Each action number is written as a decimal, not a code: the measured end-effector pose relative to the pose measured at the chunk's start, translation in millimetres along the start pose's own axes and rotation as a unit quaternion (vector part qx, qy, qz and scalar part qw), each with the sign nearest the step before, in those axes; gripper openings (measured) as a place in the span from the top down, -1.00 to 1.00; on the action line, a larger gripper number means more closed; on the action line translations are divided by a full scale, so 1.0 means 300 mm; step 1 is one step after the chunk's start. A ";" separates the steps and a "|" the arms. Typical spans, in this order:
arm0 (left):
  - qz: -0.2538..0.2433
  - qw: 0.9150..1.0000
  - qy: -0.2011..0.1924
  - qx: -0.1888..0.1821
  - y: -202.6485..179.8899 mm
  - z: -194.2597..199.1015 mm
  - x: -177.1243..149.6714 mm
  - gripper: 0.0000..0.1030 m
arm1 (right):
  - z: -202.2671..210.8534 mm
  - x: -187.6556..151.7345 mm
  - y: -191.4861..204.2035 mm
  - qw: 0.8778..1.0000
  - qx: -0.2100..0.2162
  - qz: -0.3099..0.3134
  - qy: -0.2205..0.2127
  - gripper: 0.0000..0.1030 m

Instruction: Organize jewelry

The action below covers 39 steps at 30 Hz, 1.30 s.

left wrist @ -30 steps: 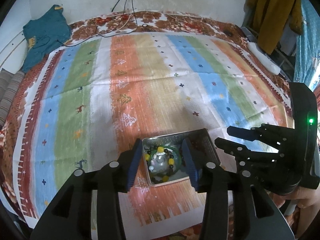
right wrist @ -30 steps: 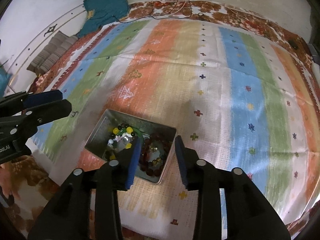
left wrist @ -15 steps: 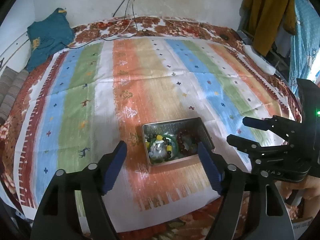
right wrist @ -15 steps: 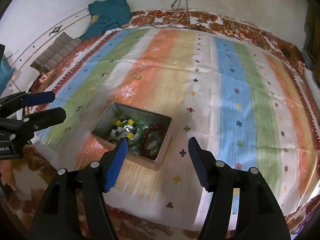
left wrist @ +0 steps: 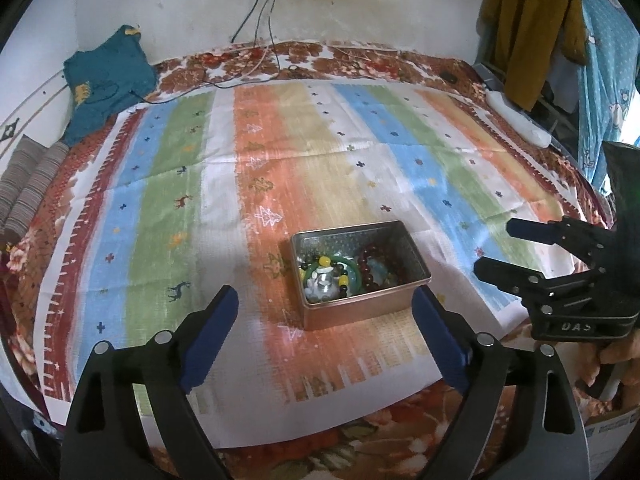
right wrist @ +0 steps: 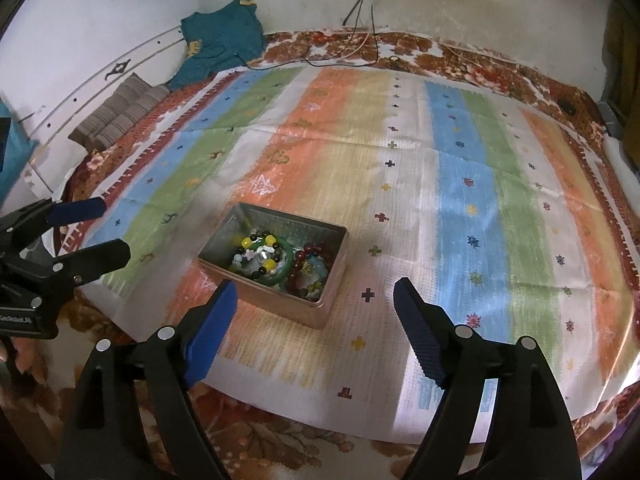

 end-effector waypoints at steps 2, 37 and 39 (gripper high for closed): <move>0.000 1.000 -0.004 -0.001 -0.003 0.009 -0.001 -0.78 | 0.013 -0.004 0.002 1.000 0.001 0.000 -0.005 -0.59; -0.037 0.998 -0.041 0.023 -0.038 0.087 -0.032 -0.89 | 0.118 -0.034 0.014 0.999 -0.019 0.000 -0.048 -0.90; -0.036 0.998 -0.043 0.020 -0.038 0.091 -0.029 -0.89 | 0.122 -0.037 0.014 0.999 -0.018 -0.001 -0.050 -0.90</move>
Point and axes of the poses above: each gripper's, at about its wrist camera, not at the fingertips, and z roughly against the way its jaws point, y to its left, x to its top, the point moved 9 cm from there along -z, roughly the way its jaws point, and after that the axes turned 6 degrees about -x, right-handed, at the moved point
